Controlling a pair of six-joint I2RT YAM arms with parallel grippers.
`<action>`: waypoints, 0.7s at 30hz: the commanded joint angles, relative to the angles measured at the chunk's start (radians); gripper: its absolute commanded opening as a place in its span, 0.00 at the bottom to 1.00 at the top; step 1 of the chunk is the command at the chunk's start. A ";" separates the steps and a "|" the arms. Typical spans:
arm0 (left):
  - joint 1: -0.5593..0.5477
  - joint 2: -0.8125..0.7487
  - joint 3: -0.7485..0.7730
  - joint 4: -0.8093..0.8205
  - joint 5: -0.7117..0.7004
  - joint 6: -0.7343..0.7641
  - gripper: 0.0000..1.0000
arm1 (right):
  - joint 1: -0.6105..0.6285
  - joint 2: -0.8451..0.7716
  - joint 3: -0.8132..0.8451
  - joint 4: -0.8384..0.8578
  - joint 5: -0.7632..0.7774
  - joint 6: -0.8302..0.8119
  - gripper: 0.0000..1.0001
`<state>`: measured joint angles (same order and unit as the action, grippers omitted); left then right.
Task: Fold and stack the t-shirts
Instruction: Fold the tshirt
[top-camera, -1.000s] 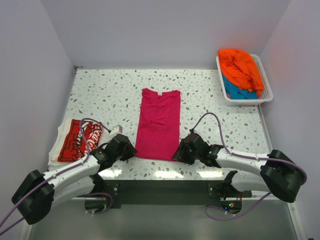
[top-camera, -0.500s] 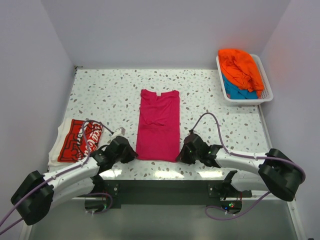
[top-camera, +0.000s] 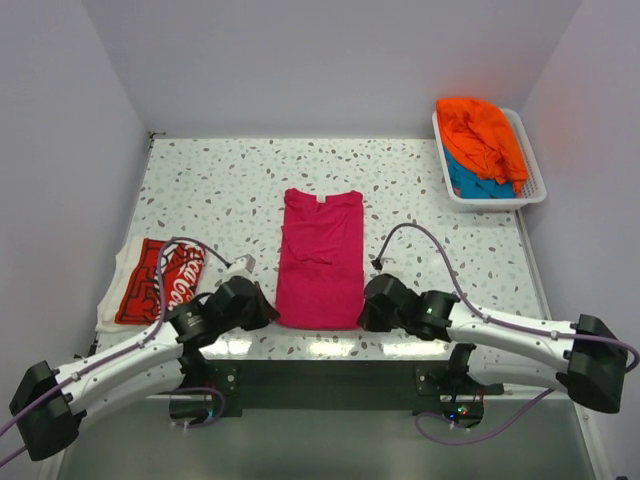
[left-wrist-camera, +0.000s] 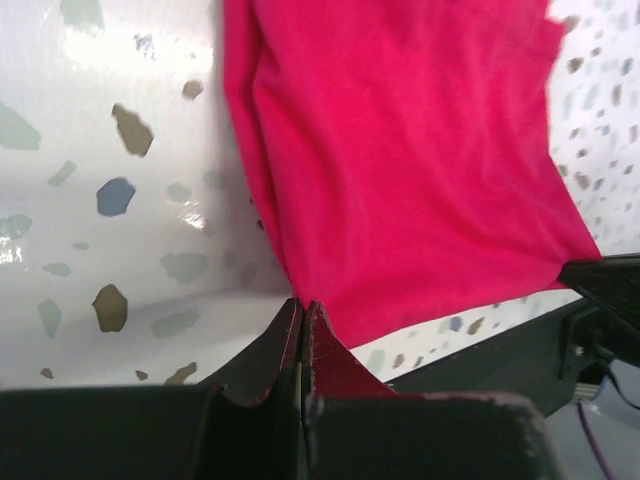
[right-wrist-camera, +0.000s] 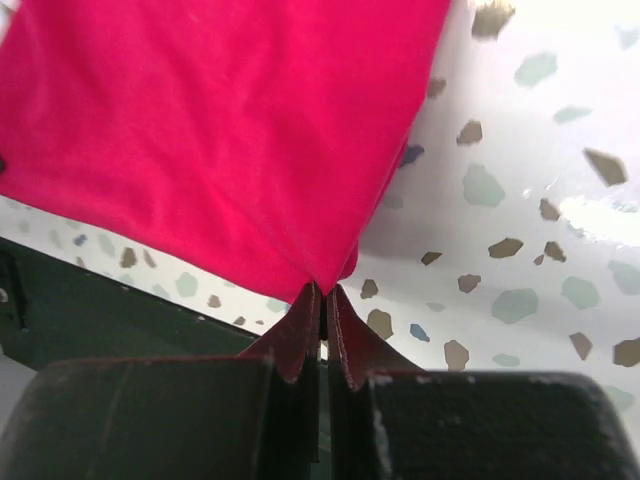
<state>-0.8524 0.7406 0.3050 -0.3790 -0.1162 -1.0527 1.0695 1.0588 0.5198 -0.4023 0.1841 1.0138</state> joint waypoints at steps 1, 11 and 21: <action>-0.005 -0.021 0.130 -0.083 -0.060 0.031 0.00 | 0.004 -0.057 0.146 -0.159 0.141 -0.090 0.00; -0.001 0.124 0.399 -0.101 -0.128 0.097 0.00 | -0.029 0.032 0.385 -0.276 0.224 -0.214 0.00; 0.228 0.359 0.558 0.067 0.022 0.214 0.00 | -0.299 0.233 0.623 -0.165 0.040 -0.403 0.00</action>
<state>-0.6991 1.0382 0.7898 -0.4320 -0.1566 -0.9039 0.8116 1.2465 1.0473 -0.6270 0.2768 0.6975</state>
